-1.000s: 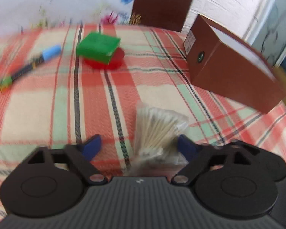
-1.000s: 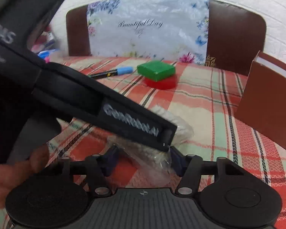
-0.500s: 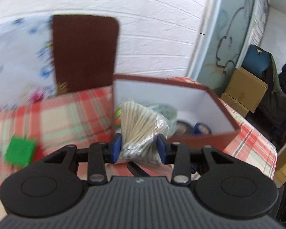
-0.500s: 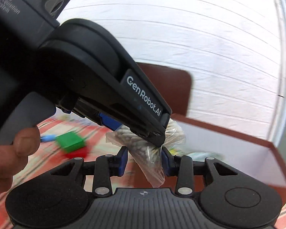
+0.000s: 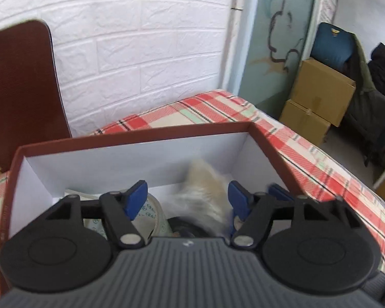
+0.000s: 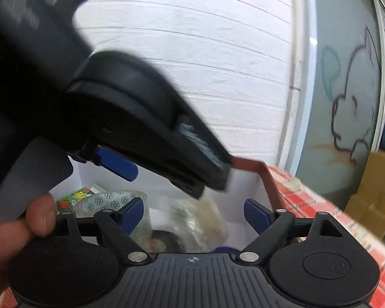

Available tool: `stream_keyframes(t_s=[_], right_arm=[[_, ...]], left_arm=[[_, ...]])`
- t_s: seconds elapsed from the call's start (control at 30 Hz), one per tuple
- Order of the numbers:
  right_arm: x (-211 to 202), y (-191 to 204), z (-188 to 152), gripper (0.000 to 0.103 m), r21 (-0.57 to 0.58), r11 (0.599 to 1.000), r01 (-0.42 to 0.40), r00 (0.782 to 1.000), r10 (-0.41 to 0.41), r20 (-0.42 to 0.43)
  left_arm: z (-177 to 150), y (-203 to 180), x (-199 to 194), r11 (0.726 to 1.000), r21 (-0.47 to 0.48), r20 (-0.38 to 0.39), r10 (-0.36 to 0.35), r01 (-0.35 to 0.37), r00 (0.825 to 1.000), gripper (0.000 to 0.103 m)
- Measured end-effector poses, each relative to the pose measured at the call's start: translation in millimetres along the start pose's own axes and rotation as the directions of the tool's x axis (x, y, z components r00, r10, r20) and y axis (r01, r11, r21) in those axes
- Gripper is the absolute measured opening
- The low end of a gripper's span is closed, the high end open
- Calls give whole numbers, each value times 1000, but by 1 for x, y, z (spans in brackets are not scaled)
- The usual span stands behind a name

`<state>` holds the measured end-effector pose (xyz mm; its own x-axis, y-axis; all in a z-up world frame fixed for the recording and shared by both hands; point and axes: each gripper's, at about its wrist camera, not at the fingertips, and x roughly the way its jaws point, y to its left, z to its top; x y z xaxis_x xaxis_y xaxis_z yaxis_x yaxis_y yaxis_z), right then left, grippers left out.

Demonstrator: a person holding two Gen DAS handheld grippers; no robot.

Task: Organize objects
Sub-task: 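Carry the swab bag into the brown box and open the left gripper, then move the right gripper back over the table to the blue-capped marker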

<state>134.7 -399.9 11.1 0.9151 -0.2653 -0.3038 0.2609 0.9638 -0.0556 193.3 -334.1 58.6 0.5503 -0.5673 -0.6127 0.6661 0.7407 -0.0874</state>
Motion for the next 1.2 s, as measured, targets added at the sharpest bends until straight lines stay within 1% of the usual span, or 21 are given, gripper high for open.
stream_keyframes(t_s=[0.07,0.2,0.3,0.37,0.4,0.47,0.53,0.63,0.73,0.87,1.03,1.13,1.2], right_arm=[[-6,-7,-2,85,35,999,-7,1000,7,14],[-22,-4,-5,86,68,998,-8,999,5,41],[-34,-2,-10,86,110,994,-17,999,12,44],[-51,-5,-15,86,108,994,-14,998,8,55],[-56,3,-14,86,105,994,-13,998,7,59],[-76,2,-19,87,102,995,-17,998,11,64],[-82,2,-20,87,97,995,-16,998,10,66],[-97,11,-31,87,103,994,-26,999,21,48],[-107,24,-41,87,93,994,-54,999,53,8],[-112,44,-52,87,83,990,-117,991,121,-55],[-108,78,-66,87,60,979,-196,966,203,-160],[-107,98,-75,87,48,971,-234,948,238,-211],[-107,112,-79,87,20,967,-252,940,250,-232]], left_arm=[[0,0,-3,1000,-1,15,3,-3,1000,72],[-6,-5,-16,996,50,16,72,-73,997,72],[-12,-6,-29,991,59,10,116,-116,993,72],[-17,-4,-39,987,58,10,146,-147,989,72],[-20,-3,-45,986,57,11,157,-158,988,72],[-27,-1,-56,983,51,12,178,-179,984,72],[-36,1,-67,979,44,13,199,-199,980,72],[-50,4,-83,972,38,14,229,-230,973,73],[-65,11,-98,965,30,26,258,-259,966,75],[-86,26,-112,959,6,2,284,-284,959,75],[-116,56,-123,939,-39,-45,339,-341,940,75],[-134,79,-128,922,-69,-81,377,-382,923,75],[-147,95,-132,909,-92,-101,398,-406,912,75]])
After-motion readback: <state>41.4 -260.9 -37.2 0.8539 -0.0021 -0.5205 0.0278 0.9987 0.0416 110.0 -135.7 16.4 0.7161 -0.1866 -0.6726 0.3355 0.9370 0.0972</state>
